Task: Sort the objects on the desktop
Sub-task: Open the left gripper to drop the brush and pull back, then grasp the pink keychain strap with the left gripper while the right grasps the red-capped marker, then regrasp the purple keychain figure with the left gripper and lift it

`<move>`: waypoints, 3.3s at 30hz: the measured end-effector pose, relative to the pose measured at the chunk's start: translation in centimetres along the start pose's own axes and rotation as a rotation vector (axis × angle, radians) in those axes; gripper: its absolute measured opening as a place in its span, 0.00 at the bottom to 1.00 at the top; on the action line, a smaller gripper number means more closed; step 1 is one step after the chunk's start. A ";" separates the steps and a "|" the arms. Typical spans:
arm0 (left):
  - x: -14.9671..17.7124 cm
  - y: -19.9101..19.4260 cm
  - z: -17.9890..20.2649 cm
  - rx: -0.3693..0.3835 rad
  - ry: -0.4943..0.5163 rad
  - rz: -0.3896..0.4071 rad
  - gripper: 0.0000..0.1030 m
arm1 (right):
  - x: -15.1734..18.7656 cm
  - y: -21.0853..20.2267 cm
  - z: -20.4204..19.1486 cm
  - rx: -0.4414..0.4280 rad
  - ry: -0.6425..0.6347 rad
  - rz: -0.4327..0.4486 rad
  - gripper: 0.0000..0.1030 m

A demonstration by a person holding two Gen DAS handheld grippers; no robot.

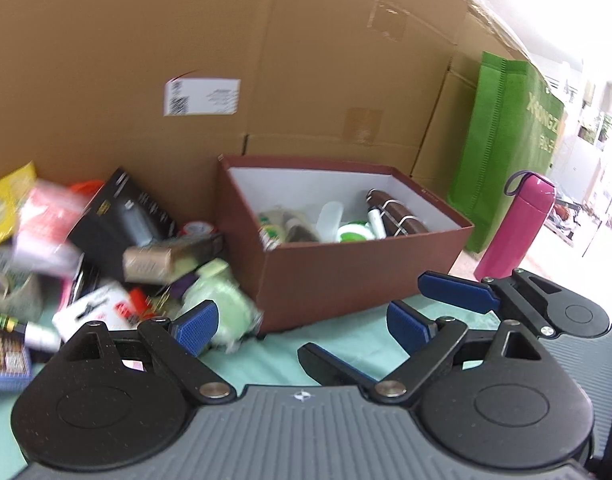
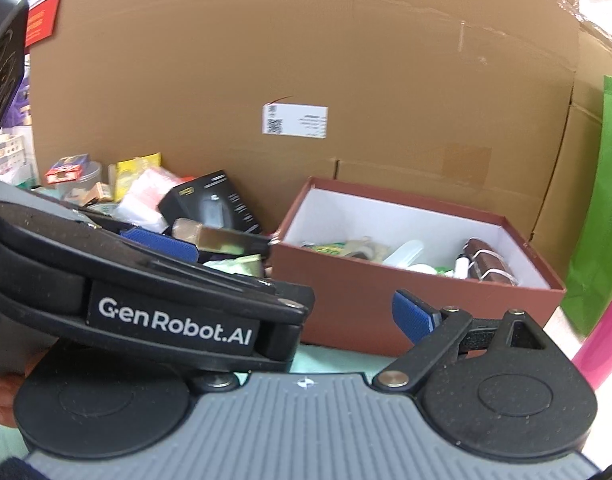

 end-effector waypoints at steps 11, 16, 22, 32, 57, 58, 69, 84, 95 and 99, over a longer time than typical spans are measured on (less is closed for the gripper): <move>2.6 -1.2 -4.0 -0.059 -0.105 -0.044 0.91 | 1.3 0.7 -4.2 -0.079 0.009 -0.073 0.89; 3.2 -1.8 -5.6 -0.101 -0.124 -0.042 0.91 | 1.4 1.4 -6.1 -0.114 0.006 -0.091 0.89; 3.9 -2.5 -7.8 -0.113 -0.162 -0.045 0.91 | 1.2 2.0 -8.0 -0.149 -0.019 -0.099 0.89; 4.7 -3.5 -13.4 -0.128 -0.282 -0.050 0.90 | 2.1 4.2 -10.0 -0.239 0.001 -0.141 0.89; 4.1 0.2 -12.5 -0.103 -0.148 -0.125 0.18 | 3.5 7.8 -7.5 -0.248 0.060 -0.162 0.25; 4.2 -0.1 -12.6 -0.101 -0.150 -0.125 0.18 | 3.6 8.0 -7.8 -0.260 0.060 -0.166 0.22; 5.9 -5.1 -12.6 -0.102 -0.088 -0.108 0.17 | 5.7 2.7 -8.0 -0.318 -0.019 -0.181 0.14; 6.4 -7.8 -13.1 -0.120 -0.076 -0.050 0.43 | 6.8 0.0 -7.3 -0.313 0.007 -0.171 0.24; 7.4 -4.6 -9.8 -0.073 0.090 -0.113 0.66 | 6.5 1.2 -7.6 -0.306 -0.009 -0.181 0.29; 8.2 -3.4 -9.6 -0.118 0.138 -0.148 0.70 | 6.4 1.3 -7.9 -0.314 -0.011 -0.176 0.29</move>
Point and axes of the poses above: each gripper's, at about its wrist camera, not at the fingertips, and y roughly the way its jaws point, z to its right, x to its underside, the point moved 3 cm from there along y, roughly the way its jaws point, and after that the axes turned 11 degrees about -y, right-handed, at the moved point
